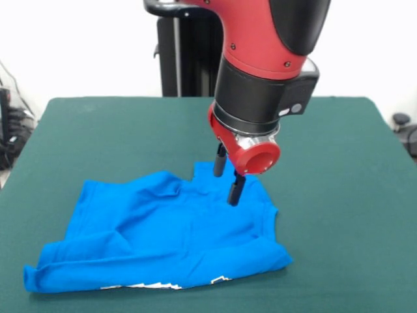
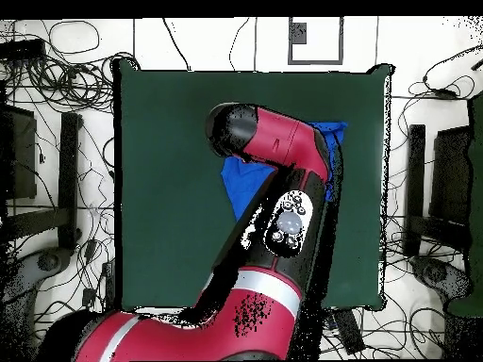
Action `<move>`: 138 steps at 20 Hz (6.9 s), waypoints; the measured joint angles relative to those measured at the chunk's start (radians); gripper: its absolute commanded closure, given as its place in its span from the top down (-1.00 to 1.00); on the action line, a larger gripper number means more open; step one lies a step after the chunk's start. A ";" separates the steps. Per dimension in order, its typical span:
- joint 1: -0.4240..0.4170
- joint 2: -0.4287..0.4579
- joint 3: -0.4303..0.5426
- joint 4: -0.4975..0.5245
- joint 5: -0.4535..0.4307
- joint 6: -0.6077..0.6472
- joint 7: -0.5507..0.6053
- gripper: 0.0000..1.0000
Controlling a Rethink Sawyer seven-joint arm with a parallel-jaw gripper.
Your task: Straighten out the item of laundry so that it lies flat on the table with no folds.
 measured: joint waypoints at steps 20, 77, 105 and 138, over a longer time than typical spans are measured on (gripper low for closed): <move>-0.026 -0.084 0.021 -0.002 -0.011 0.019 0.000 1.00; -0.064 -0.054 0.172 0.071 -0.128 -0.249 0.000 1.00; -0.175 -0.049 0.338 0.188 -0.285 -0.390 0.000 1.00; -0.192 -0.013 0.348 0.205 -0.317 -0.390 0.000 1.00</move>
